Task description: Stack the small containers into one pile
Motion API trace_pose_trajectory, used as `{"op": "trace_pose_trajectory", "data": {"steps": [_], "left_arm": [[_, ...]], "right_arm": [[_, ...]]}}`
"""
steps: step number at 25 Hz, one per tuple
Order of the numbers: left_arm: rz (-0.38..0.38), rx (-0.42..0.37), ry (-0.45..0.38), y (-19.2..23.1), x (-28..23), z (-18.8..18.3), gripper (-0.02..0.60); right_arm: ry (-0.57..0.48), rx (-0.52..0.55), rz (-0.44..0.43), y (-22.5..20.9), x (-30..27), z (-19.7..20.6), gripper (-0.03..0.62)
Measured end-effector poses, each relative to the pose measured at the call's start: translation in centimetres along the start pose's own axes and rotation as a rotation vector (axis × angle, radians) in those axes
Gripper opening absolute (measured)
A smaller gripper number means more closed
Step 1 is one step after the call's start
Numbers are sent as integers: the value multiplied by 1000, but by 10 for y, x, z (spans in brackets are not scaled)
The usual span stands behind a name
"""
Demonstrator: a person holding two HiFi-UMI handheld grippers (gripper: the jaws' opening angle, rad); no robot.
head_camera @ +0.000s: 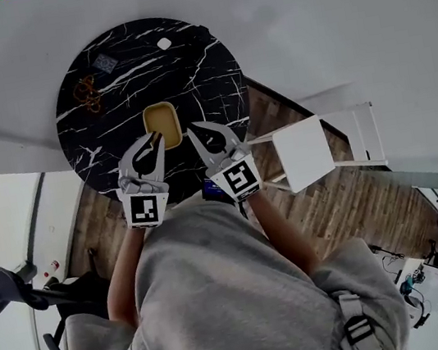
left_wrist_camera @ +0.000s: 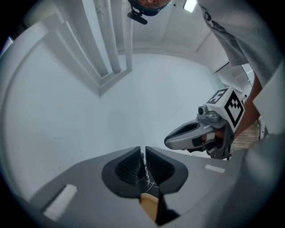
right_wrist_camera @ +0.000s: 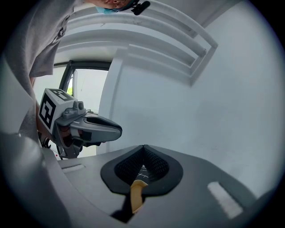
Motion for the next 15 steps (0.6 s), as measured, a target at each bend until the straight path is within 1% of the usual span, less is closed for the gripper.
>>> {"op": "trace_pose_trajectory", "data": {"steps": [2,3,5,10,13,15], "left_arm": [[4,-58,-9,1,0,6,32],[5,-57,-16,2,1,6,32],[22,-28,-26,3,-1,3,32],[70,-41,-9,1,-3,9,32],[78,-39,1,2,-4,12,32],[76,-36,4,3,-4,13,31]], "right_arm": [[16,-7,-4,0,-1,1,12],[22,-7,-7,0,-1,1,11],[34,0,-13,2,-4,1,11],[50,2,-13,8,-11,3,11],[69,40,-19,12,-14,4,11],[73,35,-21,13,-15,4,11]]}}
Point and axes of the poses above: the fingertips, and each gripper's own axes: x backward along the fingers, y to its left, z out of its underside, the point moved 10 cm from there along x, backward along the fingers, and after that the axes turned 5 degrees about y, right-handed, at the moved point
